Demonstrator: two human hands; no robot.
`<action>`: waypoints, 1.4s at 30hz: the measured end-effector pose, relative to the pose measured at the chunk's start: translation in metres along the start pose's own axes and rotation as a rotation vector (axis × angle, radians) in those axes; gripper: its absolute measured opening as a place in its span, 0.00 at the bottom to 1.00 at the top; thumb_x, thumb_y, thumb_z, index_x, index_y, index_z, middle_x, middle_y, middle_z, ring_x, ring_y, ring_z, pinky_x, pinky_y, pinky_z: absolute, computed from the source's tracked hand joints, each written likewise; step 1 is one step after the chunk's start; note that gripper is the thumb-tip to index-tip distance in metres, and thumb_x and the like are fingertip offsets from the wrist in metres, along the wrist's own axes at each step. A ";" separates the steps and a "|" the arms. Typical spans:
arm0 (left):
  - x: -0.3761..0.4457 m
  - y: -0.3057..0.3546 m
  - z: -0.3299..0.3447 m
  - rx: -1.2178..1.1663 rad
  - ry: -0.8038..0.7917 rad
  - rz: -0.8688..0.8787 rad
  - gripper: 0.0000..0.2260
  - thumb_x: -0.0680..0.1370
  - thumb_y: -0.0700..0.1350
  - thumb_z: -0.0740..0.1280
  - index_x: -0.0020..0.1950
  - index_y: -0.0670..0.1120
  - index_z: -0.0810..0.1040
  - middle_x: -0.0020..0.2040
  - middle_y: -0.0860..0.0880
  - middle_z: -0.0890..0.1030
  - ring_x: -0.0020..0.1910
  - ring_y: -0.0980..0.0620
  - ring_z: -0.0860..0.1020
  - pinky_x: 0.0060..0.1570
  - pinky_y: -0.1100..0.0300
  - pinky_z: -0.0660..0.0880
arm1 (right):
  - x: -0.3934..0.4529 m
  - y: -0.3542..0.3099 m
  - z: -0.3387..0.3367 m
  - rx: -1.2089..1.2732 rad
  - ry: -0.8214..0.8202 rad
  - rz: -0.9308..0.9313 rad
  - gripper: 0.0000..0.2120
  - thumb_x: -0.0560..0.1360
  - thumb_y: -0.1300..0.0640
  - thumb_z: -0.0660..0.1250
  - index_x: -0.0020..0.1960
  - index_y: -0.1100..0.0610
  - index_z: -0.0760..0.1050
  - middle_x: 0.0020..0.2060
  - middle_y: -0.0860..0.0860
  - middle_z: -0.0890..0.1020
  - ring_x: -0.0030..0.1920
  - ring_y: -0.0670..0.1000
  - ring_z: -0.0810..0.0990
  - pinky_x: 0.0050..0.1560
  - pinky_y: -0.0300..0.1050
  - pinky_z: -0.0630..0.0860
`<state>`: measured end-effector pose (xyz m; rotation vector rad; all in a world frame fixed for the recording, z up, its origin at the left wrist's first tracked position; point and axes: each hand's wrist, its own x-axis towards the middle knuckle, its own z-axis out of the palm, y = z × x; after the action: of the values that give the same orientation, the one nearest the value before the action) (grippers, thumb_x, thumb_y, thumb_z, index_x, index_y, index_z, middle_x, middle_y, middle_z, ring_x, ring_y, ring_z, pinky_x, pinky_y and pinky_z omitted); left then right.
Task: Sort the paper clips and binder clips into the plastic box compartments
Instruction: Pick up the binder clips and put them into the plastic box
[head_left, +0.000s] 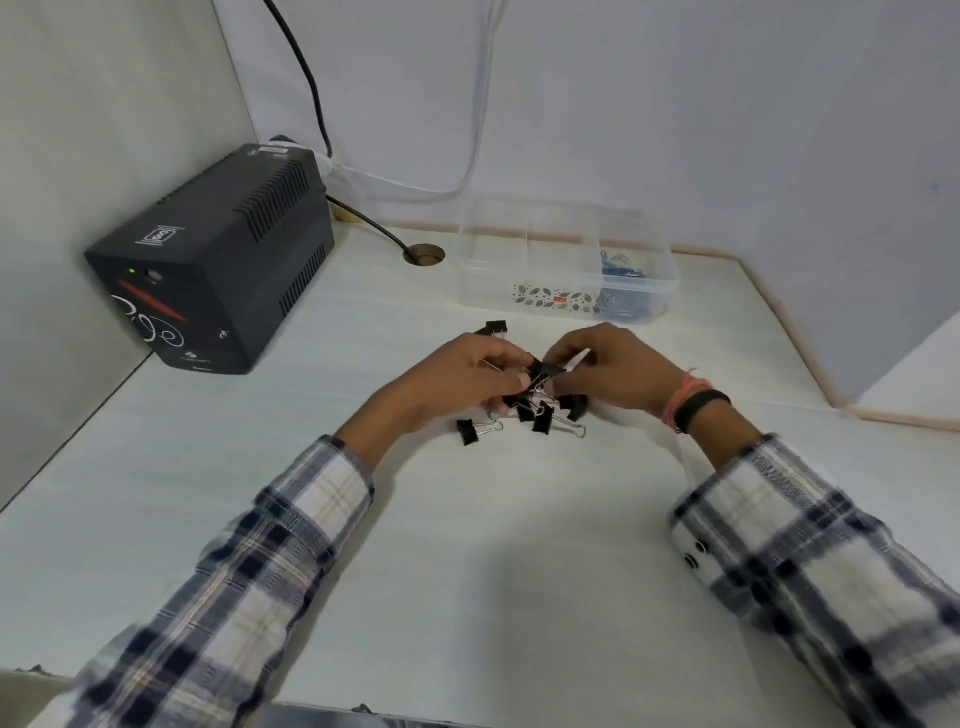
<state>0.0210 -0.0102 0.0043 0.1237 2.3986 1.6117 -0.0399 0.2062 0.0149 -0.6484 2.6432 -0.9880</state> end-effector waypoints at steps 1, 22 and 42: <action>0.000 -0.001 0.000 -0.007 -0.014 0.010 0.15 0.78 0.44 0.74 0.64 0.46 0.81 0.55 0.43 0.83 0.41 0.47 0.83 0.51 0.49 0.82 | -0.002 0.007 0.001 0.059 0.030 0.010 0.09 0.71 0.58 0.77 0.50 0.55 0.84 0.47 0.49 0.86 0.41 0.51 0.85 0.50 0.48 0.83; 0.047 -0.007 0.014 0.429 0.160 0.217 0.11 0.77 0.48 0.74 0.58 0.49 0.86 0.47 0.56 0.81 0.40 0.65 0.76 0.45 0.68 0.69 | -0.016 0.028 -0.006 1.572 0.172 0.387 0.16 0.73 0.73 0.51 0.53 0.65 0.74 0.42 0.62 0.79 0.37 0.58 0.80 0.40 0.48 0.83; 0.035 -0.001 -0.002 -1.047 0.138 -0.110 0.03 0.77 0.39 0.65 0.50 0.41 0.77 0.42 0.43 0.77 0.31 0.51 0.72 0.26 0.64 0.65 | -0.018 0.022 -0.004 1.209 0.100 0.289 0.14 0.72 0.57 0.63 0.52 0.65 0.78 0.44 0.59 0.80 0.34 0.50 0.72 0.29 0.41 0.66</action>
<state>-0.0129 -0.0049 -0.0018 -0.3101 1.3096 2.6080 -0.0329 0.2317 0.0044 0.0756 1.5952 -2.1524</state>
